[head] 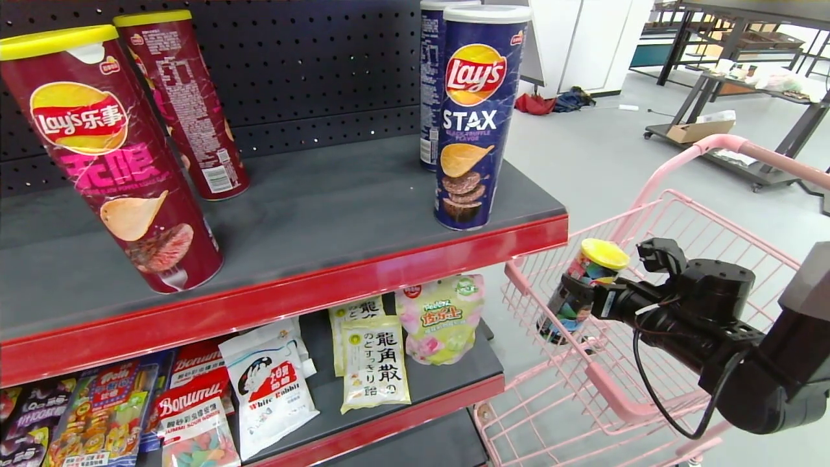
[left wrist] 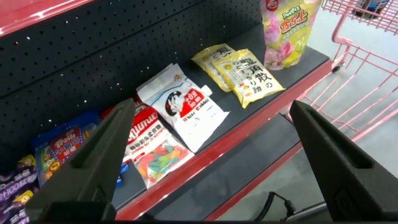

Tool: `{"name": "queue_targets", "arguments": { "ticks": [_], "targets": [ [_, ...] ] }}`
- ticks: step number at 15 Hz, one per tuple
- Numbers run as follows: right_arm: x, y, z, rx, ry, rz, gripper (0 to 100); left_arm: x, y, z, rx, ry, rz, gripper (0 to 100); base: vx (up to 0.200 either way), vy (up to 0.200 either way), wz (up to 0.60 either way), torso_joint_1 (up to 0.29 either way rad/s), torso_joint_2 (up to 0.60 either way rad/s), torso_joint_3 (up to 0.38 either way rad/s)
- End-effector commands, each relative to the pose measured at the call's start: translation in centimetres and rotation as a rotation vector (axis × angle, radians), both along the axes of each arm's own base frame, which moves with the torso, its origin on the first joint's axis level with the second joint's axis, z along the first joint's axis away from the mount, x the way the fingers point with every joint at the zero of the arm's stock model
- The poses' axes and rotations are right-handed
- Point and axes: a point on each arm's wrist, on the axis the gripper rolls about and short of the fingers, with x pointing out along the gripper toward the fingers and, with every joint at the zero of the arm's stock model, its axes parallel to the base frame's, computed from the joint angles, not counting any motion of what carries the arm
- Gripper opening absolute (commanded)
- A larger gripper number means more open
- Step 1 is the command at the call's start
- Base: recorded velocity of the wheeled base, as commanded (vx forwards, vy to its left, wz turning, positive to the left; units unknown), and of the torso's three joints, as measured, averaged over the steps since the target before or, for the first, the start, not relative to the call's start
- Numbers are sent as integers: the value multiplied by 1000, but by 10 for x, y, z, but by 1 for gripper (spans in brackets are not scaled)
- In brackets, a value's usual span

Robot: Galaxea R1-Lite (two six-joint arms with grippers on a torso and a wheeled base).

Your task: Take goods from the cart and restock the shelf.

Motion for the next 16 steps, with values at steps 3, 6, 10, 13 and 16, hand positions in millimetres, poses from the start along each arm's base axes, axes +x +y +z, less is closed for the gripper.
{"name": "queue_targets", "arguments": {
  "ticks": [3,6,10,13,16],
  "targets": [
    [14,0,-6,1,-7,-3,100,0,0,0,5,-2,6,100,0,0,0,0,0,0],
    [26,2,-7,3,-10,4,100,0,0,0,5,-2,8,100,0,0,0,0,0,0],
    [33,4,-9,5,9,22,100,0,0,0,6,-2,14,100,0,0,0,0,0,0],
    [43,4,-9,7,-13,22,0,0,0,0,8,-3,14,100,0,0,0,0,0,0],
    [42,5,-10,6,-7,25,0,0,0,0,8,-3,14,100,0,0,0,0,0,0]
  ]
}}
